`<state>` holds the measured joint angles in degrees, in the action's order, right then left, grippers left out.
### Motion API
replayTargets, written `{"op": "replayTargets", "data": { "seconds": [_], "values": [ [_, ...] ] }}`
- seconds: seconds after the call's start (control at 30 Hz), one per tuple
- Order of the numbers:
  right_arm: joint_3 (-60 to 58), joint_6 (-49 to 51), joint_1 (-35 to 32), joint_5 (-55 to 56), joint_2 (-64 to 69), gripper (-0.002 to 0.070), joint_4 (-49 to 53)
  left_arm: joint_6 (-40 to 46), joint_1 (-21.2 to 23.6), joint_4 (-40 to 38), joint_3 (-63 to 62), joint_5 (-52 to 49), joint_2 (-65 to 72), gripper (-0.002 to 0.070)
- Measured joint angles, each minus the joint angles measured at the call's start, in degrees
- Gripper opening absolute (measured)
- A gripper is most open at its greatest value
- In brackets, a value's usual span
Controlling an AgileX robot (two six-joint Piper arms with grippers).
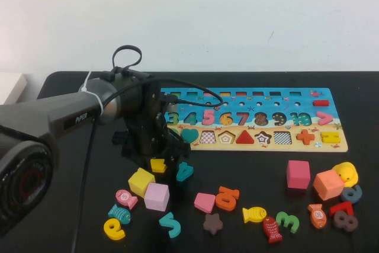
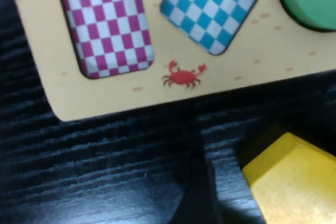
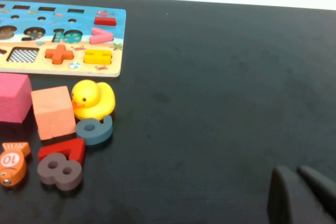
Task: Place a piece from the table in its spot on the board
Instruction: Pick up the "Pentagon", then place the "five-pointed star" into the hole of the five-pointed star
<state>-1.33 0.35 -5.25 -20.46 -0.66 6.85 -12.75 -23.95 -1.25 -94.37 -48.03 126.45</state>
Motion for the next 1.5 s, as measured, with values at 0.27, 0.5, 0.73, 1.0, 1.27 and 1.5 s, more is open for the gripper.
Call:
{"op": "replayTargets", "data": {
  "seconds": [0.27,0.5,0.73,1.0,1.27,1.5],
  "values": [
    [0.0,0.0,0.0,0.0,0.0,0.0019,0.0,-0.1,0.0,1.2,0.0,0.0,0.0,0.0385],
    [0.0,0.0,0.0,0.0,0.0,0.0019,0.0,-0.1,0.0,1.2,0.0,-0.1,0.0,0.0311],
    [0.0,0.0,0.0,0.0,0.0,0.0019,0.0,2.5,0.0,-1.2,-6.2,-5.9,0.3,0.0311],
    [0.0,0.0,0.0,0.0,0.0,0.0019,0.0,13.3,0.0,-18.8,-14.4,-6.9,0.3,0.0311],
    [0.0,0.0,0.0,0.0,0.0,0.0019,0.0,18.5,-2.4,-23.5,-16.4,-4.2,2.7,0.0311],
    [0.0,0.0,0.0,0.0,0.0,0.0019,0.0,7.0,-8.9,-4.6,-16.6,0.3,4.2,0.0311]
  ]
}}
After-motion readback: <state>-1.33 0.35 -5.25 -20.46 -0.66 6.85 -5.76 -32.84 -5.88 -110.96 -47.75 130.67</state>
